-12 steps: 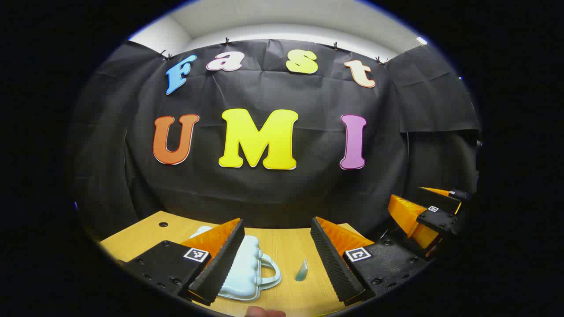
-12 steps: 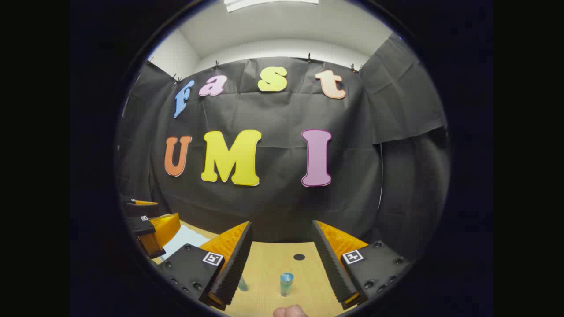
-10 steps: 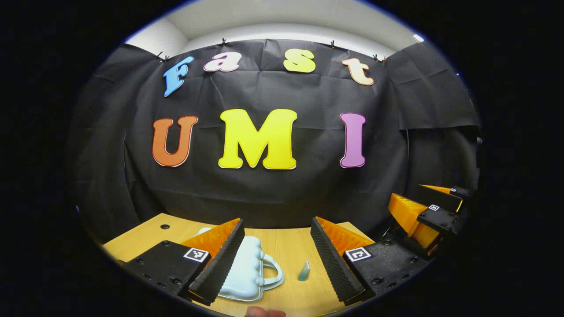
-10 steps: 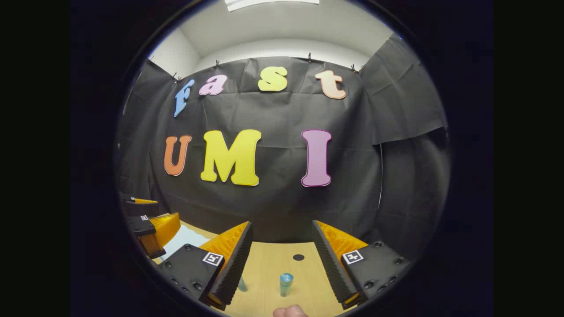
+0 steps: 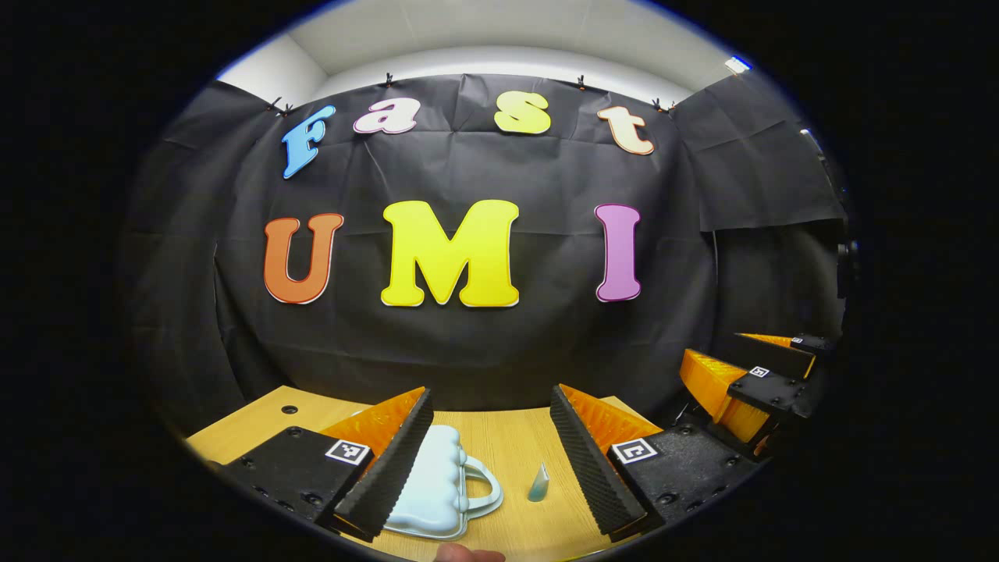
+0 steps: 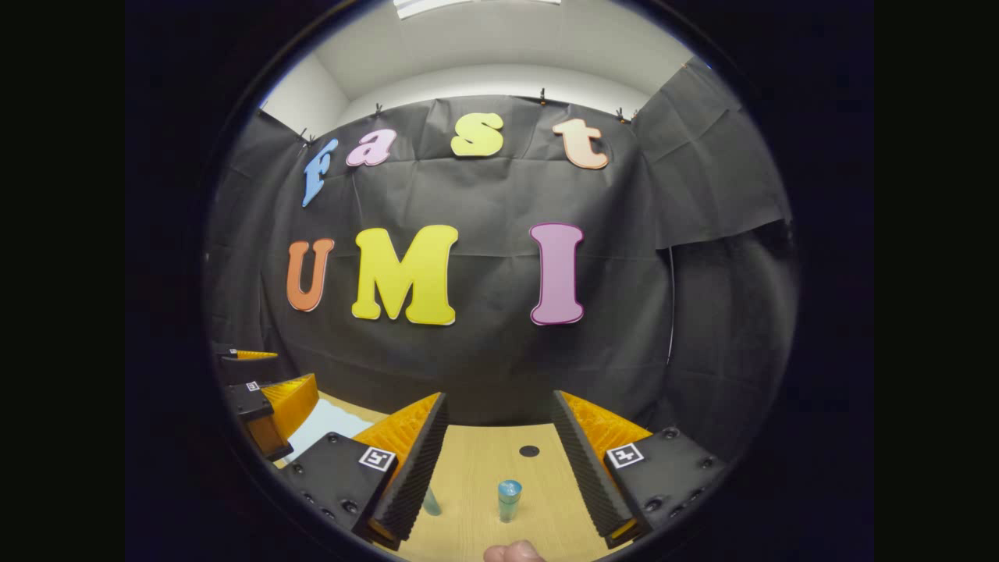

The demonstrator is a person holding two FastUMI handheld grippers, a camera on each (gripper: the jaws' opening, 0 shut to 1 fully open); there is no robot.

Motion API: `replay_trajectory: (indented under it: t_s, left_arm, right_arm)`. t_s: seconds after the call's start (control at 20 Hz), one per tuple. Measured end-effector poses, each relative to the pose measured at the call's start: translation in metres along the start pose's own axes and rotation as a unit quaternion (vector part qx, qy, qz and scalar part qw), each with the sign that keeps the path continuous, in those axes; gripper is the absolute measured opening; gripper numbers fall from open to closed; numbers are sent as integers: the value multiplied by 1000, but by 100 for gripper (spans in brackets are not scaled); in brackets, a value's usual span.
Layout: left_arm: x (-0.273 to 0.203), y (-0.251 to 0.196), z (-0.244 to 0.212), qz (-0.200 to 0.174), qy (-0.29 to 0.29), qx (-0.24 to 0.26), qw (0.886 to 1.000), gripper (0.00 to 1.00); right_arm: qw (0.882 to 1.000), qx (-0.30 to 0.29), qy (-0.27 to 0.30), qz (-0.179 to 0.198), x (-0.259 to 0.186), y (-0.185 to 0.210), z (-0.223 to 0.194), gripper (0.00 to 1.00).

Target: First open the suitcase, pack the skin care products into it, and then close the suitcase.

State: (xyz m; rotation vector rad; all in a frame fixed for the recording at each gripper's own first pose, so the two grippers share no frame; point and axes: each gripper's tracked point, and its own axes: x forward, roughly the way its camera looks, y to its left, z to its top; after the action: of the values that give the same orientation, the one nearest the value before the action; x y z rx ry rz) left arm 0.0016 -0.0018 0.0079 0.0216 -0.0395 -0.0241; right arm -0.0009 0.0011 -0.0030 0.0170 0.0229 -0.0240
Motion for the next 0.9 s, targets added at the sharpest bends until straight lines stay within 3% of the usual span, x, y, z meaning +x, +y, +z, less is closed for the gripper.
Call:
replay_trajectory:
  t_s: [0.5,0.7,0.9]
  left_arm:
    - [4,-4,-26,-17,21,14,1000,96]
    - [11,-7,-66,-57,57,97,992,97]
    - [23,-6,-114,-95,114,203,968,99]
  right_arm:
    - [1000,-7,14,-10,-4,-17,-18,80]
    - [999,-11,34,-23,-5,-38,-39,80]
    - [997,-23,52,-43,-10,-64,-55,80]
